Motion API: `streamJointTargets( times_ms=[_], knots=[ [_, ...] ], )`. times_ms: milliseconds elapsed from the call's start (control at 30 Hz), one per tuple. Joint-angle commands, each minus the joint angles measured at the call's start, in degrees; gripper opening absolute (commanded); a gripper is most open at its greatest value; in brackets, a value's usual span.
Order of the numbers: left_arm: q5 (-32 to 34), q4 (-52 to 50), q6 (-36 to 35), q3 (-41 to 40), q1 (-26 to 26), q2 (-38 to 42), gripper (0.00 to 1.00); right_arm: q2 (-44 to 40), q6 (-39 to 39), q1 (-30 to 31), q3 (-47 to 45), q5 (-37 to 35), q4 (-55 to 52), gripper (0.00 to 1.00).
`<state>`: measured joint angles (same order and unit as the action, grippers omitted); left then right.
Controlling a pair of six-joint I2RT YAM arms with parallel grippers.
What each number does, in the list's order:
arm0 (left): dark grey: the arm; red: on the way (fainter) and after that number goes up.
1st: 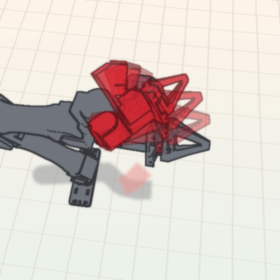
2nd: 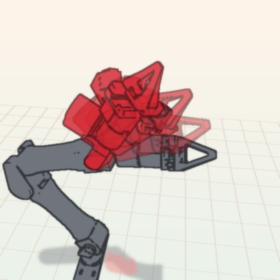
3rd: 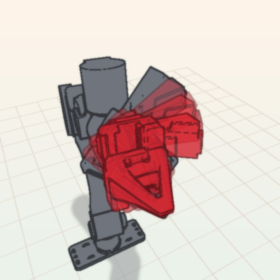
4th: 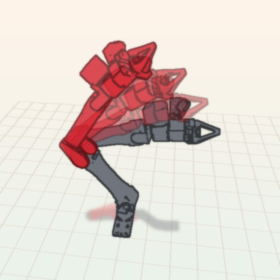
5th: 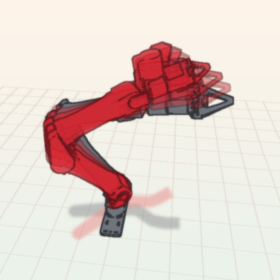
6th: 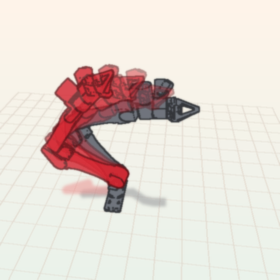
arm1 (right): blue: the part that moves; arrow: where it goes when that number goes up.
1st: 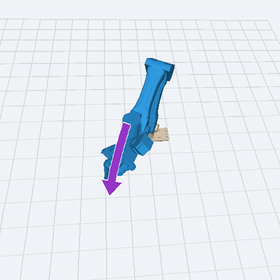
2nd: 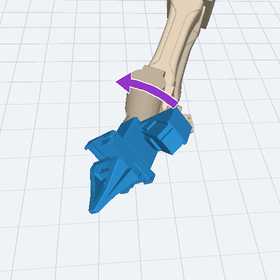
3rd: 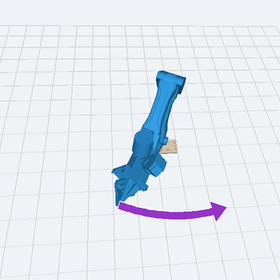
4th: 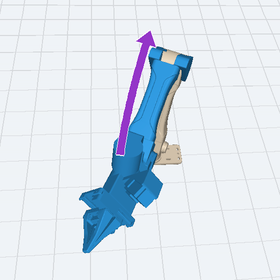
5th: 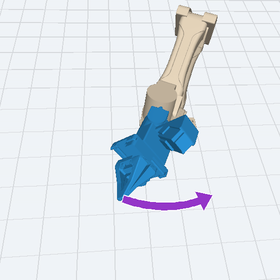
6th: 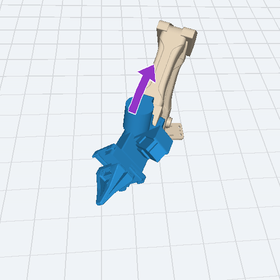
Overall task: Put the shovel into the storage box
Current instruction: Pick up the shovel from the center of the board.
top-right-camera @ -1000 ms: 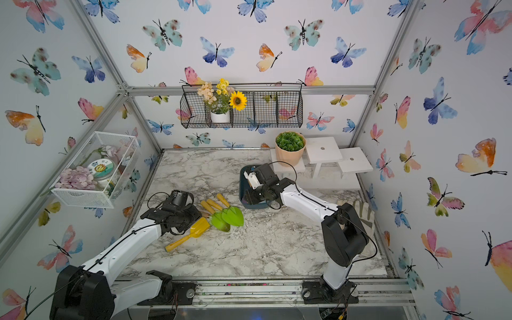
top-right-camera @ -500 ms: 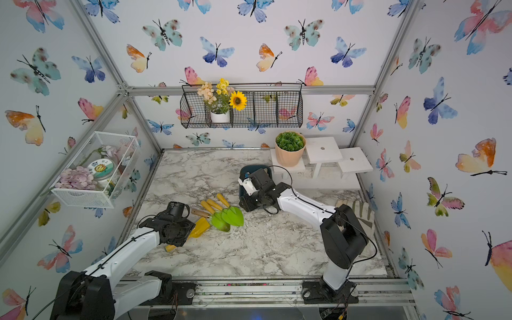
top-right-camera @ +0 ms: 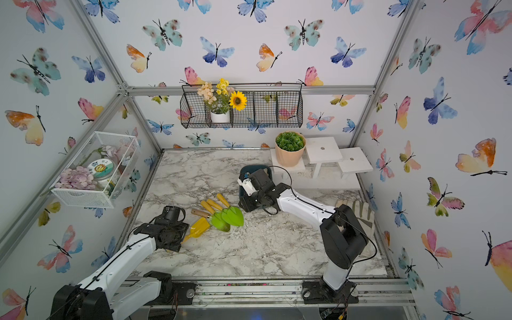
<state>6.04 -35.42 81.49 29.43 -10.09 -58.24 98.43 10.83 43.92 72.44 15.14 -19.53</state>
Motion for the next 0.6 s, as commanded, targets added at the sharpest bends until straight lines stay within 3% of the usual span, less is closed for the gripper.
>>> streamJointTargets(
  times_ms=[0,300,567],
  knots=[
    [-1.64,1.02,1.56,-0.54,1.86,-1.18,0.66,-0.61,-0.26,-0.01,-0.50,0.08,0.72,0.47],
    [-5.66,4.99,-0.11,-0.72,4.68,-6.52,0.64,-1.23,0.66,-0.06,-1.67,-1.98,1.24,0.47],
    [-6.35,6.75,-4.08,-0.79,6.28,-10.20,0.55,-1.45,1.21,-0.06,-1.96,-3.79,1.56,0.47]
  ],
)
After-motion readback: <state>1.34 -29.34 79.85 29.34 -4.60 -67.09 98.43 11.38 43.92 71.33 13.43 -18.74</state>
